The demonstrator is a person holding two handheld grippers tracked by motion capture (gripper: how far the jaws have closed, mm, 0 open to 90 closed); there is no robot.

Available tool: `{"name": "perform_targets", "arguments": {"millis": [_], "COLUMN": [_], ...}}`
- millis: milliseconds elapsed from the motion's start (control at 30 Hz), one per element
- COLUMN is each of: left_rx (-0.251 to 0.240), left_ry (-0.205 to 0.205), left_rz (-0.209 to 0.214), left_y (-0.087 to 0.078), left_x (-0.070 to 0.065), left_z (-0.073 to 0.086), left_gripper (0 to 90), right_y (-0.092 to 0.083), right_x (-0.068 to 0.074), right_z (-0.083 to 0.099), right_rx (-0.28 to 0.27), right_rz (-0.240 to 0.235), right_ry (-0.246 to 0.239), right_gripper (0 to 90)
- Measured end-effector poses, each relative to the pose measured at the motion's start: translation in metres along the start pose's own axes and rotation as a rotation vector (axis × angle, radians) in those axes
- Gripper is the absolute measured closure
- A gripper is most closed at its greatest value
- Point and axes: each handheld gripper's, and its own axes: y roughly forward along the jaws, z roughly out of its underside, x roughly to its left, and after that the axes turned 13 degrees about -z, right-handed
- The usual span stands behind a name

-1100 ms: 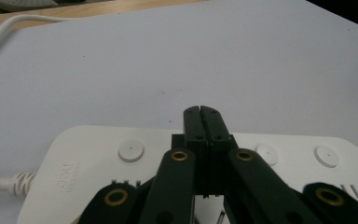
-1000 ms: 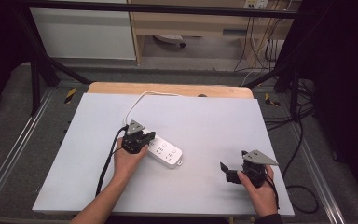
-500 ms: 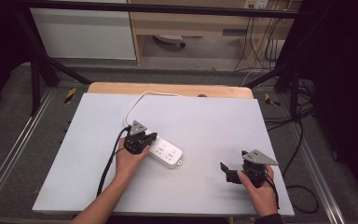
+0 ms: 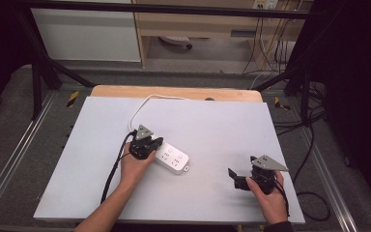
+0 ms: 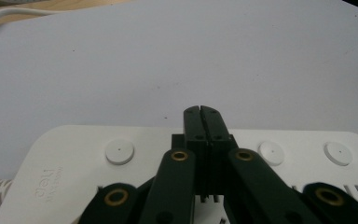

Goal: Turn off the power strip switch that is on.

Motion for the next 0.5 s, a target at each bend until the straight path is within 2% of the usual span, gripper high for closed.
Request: {"name": "perform_targets", "arguments": {"millis": [500], "left_rx": [-0.005], "left_ry": [0.007], "left_rz": [-0.006], "left_y": [0.0010], "left_x": [-0.0010], "left_z": [0.0003], "left_gripper": [90.0], "right_y": [0.0002], "right_x": [-0.0001], "right_z": [0.0002], "right_rx": [0.003], "right_rz": [-0.002], "right_ry": [-0.001], "right_gripper": [3.1]}}
